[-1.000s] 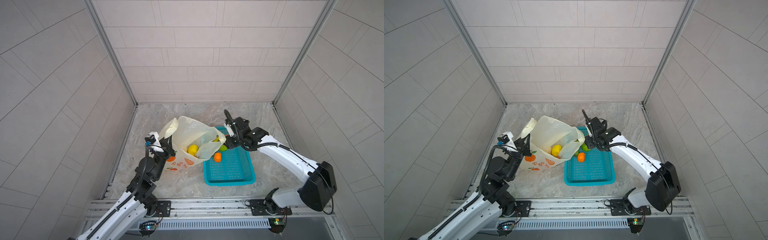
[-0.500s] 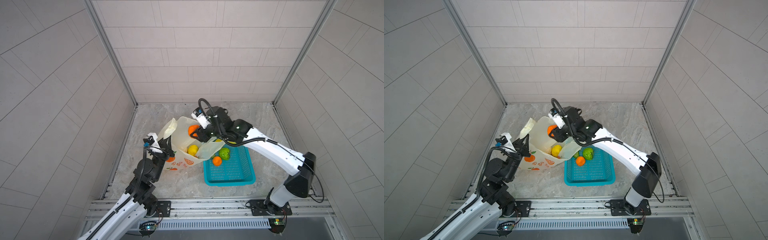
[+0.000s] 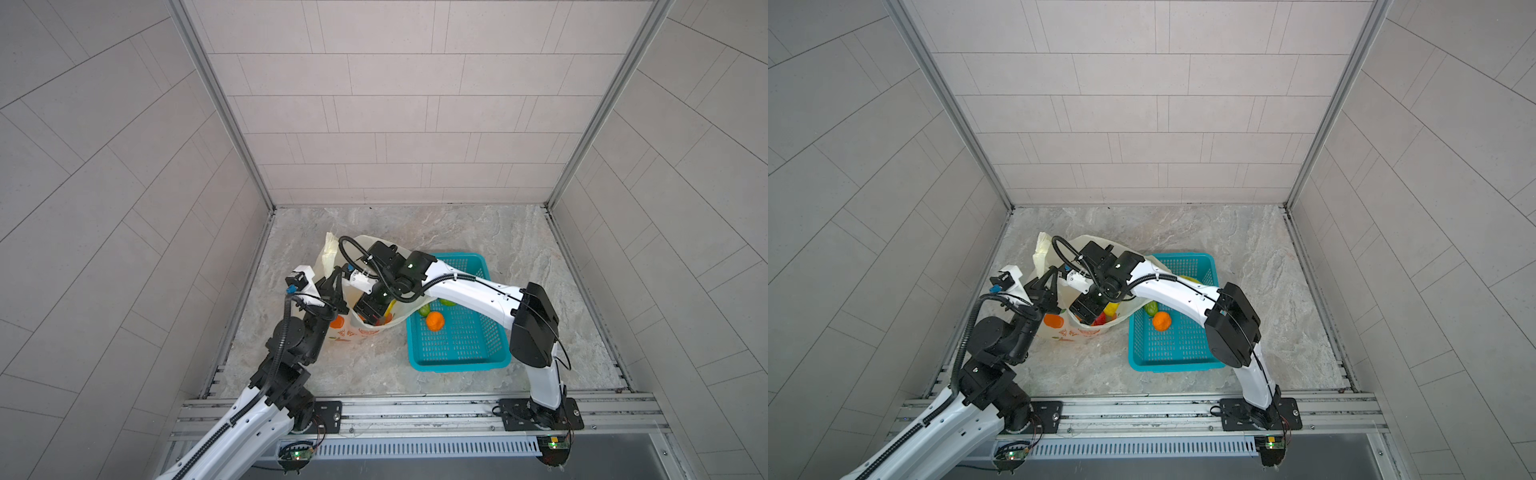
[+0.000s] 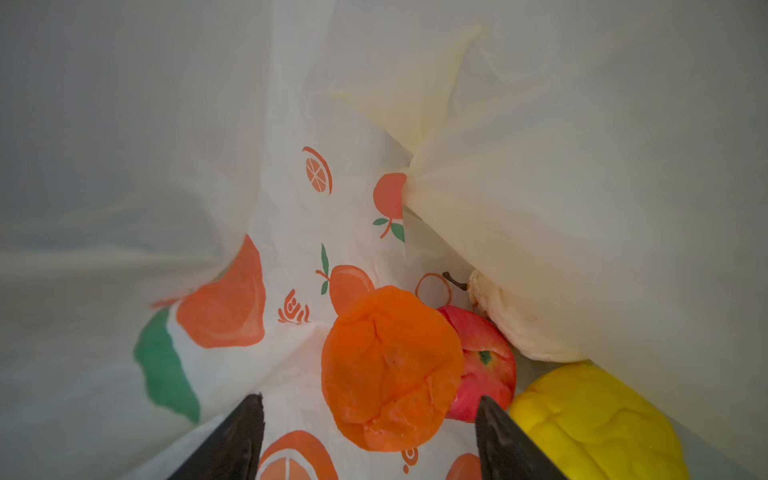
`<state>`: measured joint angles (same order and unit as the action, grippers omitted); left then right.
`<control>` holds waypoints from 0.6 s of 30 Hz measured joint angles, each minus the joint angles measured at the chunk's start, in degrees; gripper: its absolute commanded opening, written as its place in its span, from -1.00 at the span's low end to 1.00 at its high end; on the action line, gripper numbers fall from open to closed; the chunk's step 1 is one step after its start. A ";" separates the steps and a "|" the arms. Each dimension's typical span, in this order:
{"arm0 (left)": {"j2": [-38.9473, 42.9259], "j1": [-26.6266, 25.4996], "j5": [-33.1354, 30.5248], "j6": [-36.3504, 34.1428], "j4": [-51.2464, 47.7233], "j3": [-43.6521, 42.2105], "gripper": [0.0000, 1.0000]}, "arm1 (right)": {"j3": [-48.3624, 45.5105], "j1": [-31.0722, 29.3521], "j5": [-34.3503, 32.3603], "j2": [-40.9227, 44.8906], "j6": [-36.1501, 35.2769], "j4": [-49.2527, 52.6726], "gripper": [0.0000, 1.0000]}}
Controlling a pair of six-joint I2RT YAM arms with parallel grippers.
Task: Place the fruits into the plastic bag
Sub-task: 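Carry the orange tangerine into the bag and release it, then withdraw the right gripper from the bag back over the basket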
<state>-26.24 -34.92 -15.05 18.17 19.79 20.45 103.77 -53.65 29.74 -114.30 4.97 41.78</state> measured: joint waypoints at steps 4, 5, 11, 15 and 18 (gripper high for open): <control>0.00 0.00 0.00 0.02 -0.11 -0.26 -1.00 | -0.17 0.79 -1.27 1.57 0.11 -0.15 0.67; 0.00 0.00 0.00 0.04 -0.09 -0.26 -1.00 | -0.20 1.09 -2.01 2.34 0.17 -0.11 0.67; 0.02 0.00 -0.02 0.02 -0.15 -0.26 -1.00 | -3.98 4.81 -7.06 13.16 -0.37 -1.73 0.70; 0.00 0.00 -0.04 0.04 -0.15 -0.26 -1.00 | -9.38 11.32 -13.14 26.21 0.02 -5.25 0.70; -0.04 0.00 -0.04 0.04 -0.15 -0.26 -1.00 | -13.75 18.14 -18.53 33.73 2.38 -8.02 0.68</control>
<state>-26.28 -34.92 -15.09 18.22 19.64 20.18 90.02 -35.51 11.20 -80.58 7.35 33.76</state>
